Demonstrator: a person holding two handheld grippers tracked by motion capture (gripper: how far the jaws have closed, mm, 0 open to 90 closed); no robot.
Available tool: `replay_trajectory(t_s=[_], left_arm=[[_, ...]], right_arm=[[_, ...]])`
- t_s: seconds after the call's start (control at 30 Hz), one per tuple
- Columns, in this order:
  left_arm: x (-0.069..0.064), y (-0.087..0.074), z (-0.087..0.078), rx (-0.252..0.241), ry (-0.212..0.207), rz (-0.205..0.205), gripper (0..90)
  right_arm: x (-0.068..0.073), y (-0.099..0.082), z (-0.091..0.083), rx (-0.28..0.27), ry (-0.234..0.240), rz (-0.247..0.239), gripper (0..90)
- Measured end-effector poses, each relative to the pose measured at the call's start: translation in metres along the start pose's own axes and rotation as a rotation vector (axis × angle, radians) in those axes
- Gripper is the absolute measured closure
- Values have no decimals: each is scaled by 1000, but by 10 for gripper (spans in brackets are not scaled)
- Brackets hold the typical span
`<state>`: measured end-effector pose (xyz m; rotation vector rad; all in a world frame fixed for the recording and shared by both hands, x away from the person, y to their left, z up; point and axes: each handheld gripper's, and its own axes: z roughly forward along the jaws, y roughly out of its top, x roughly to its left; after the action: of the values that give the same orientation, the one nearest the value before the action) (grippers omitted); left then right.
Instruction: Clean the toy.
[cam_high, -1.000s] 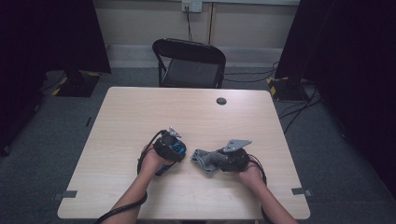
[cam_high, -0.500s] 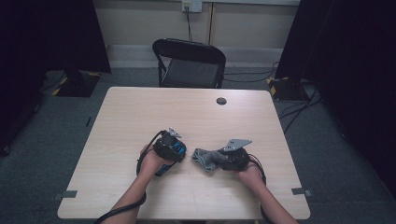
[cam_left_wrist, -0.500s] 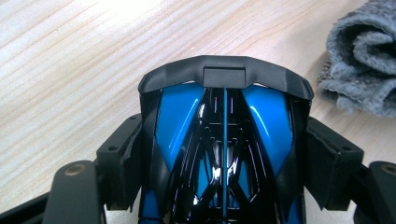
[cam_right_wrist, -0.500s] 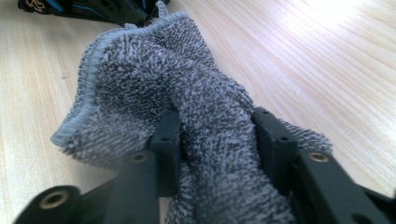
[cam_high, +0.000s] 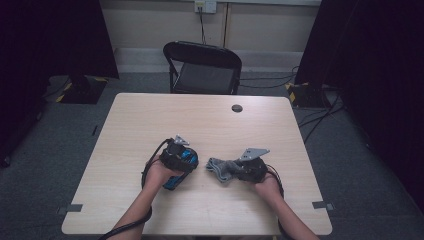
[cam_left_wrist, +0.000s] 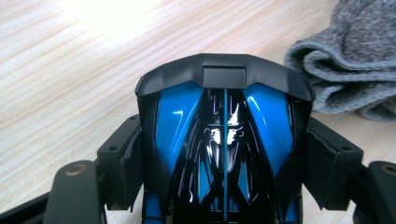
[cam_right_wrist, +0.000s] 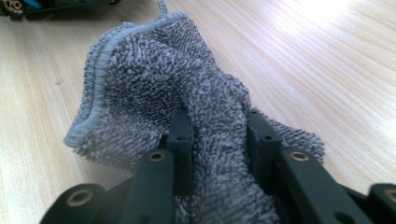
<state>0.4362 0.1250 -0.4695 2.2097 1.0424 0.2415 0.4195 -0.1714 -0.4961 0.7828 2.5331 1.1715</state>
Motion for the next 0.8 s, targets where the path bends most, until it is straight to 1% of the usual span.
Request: replay_trajectory(t_s=[0.03, 0.1, 0.13, 0.17, 0.23, 0.33, 0.43, 0.5, 0.6, 0.7, 0.77, 0.8], left_arm=[[0, 1, -1, 1, -5, 4, 258], [1, 1, -2, -8, -6, -7, 257], [2, 1, -3, -10, -12, -3, 257], [2, 2, -3, -17, -15, -14, 258], [1, 3, -6, -19, -20, -11, 258], [-1, 6, -11, -30, -23, -1, 258], [-2, 10, -16, -53, -37, -1, 258], [-3, 13, -20, -66, -40, 0, 258], [-7, 18, -25, -83, -45, 8, 258], [-13, 22, -27, -95, -61, 28, 258], [-19, 25, -26, -100, -74, 33, 258], [-22, 27, -26, -102, -77, 48, 258]], right_arm=[[0, 0, 0, 1, 0, 3, 695], [0, 1, 0, 2, -3, 5, 713], [1, 1, 0, 5, -7, 2, 719], [1, 2, -1, 8, -9, -2, 727], [2, 3, -1, 13, -13, -8, 739], [2, 5, -2, 11, -19, -1, 751], [-1, 8, -6, -6, -26, 33, 756], [-6, 12, -11, -29, -31, 53, 757], [-14, 22, -21, -56, -61, 85, 757], [-24, 35, -27, -53, -116, 111, 756], [-30, 46, -29, -54, -148, 123, 756], [-31, 53, -28, -53, -160, 124, 755]])
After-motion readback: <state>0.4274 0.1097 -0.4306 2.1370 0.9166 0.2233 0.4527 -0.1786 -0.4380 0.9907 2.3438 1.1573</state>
